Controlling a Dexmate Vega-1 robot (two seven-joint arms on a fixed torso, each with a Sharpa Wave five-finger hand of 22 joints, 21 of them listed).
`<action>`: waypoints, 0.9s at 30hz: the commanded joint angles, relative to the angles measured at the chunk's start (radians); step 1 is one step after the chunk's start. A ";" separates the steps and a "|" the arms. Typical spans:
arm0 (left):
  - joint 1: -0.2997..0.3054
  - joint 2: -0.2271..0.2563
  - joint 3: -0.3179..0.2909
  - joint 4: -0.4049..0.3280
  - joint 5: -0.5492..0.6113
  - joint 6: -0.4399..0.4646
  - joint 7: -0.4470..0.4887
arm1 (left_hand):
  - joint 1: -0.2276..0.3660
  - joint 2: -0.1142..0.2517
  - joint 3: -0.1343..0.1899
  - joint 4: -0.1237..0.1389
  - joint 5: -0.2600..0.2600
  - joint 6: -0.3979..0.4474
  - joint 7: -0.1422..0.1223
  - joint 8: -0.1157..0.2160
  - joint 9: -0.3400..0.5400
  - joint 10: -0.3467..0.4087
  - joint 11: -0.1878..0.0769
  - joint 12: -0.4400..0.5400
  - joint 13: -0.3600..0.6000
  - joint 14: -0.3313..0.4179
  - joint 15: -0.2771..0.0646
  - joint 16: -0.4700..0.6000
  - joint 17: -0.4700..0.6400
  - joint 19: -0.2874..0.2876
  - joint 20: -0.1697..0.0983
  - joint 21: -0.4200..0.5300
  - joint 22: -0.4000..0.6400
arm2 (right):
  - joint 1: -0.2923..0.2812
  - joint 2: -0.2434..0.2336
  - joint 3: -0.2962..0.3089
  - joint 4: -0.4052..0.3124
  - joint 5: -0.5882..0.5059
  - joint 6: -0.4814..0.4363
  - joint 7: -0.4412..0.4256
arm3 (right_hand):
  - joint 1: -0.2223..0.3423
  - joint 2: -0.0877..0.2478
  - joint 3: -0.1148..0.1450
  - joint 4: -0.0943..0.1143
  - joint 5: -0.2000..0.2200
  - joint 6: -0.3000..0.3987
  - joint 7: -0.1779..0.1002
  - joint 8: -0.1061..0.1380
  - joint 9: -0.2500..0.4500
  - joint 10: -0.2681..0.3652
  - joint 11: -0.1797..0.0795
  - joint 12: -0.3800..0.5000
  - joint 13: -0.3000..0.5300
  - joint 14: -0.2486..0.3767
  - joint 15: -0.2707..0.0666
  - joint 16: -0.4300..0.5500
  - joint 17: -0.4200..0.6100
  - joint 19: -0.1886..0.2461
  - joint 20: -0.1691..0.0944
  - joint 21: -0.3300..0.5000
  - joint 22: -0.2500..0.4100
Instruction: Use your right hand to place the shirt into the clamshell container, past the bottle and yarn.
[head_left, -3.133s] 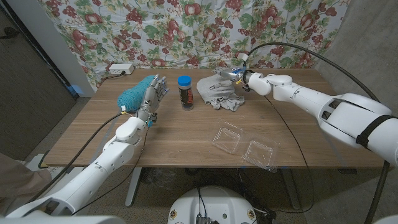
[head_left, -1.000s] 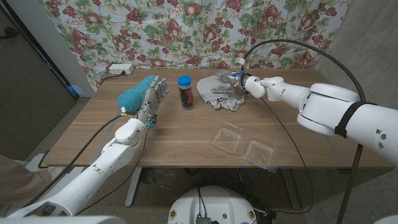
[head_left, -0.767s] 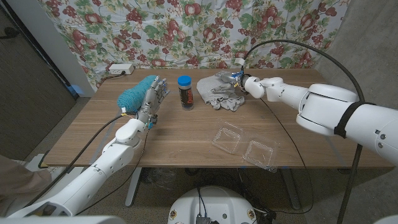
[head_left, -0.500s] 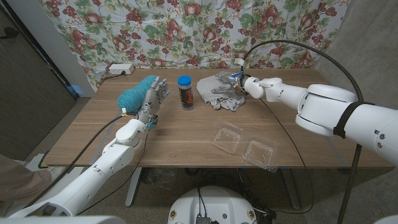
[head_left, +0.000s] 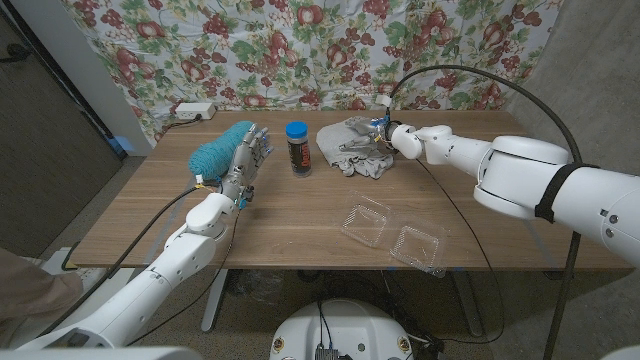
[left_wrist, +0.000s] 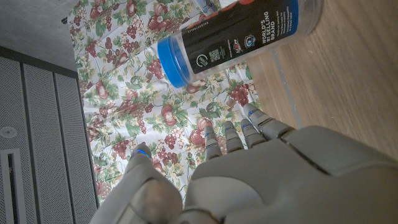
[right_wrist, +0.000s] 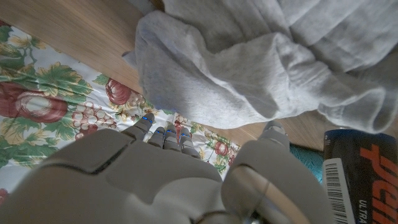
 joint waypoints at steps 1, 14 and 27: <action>0.010 0.006 -0.001 -0.016 0.003 0.001 0.007 | -0.001 0.007 0.003 -0.004 0.000 0.005 -0.004 -0.002 0.001 0.008 0.003 0.001 0.003 -0.001 -0.060 0.005 0.004 0.009 -0.036 0.004 0.006 | -0.003 0.002 -0.007 0.001 0.007 0.003 0.004 | 0.002 -0.002 -0.009 -0.002 0.011 0.004 0.006 0.003 0.004 0.003 0.006 0.003 0.002 -0.001 0.002 0.004 0.002 0.001 -0.001 0.007 0.003; 0.012 0.011 -0.002 -0.027 0.003 0.005 0.006 | -0.001 0.007 0.002 -0.005 -0.001 0.005 -0.004 -0.002 0.001 0.007 0.002 0.000 0.003 -0.001 -0.060 0.005 0.004 0.009 -0.035 0.004 0.006 | -0.004 0.010 -0.014 0.004 0.015 -0.013 0.013 | 0.005 -0.001 -0.010 -0.002 0.015 -0.003 0.006 0.000 0.004 -0.005 0.007 0.000 0.002 -0.007 0.001 0.002 0.002 0.000 -0.002 0.006 0.003; 0.007 0.013 -0.004 -0.017 -0.002 -0.001 -0.007 | -0.001 0.008 0.001 -0.006 -0.001 0.005 -0.004 -0.002 0.001 0.008 0.004 0.001 0.003 -0.001 -0.060 0.005 0.004 0.010 -0.035 0.004 0.006 | -0.002 0.023 -0.025 0.006 0.025 -0.044 0.039 | 0.008 -0.001 -0.010 -0.003 0.019 -0.008 0.007 -0.001 0.004 -0.009 0.006 0.000 0.002 -0.015 0.002 0.000 0.003 -0.004 -0.003 0.004 0.003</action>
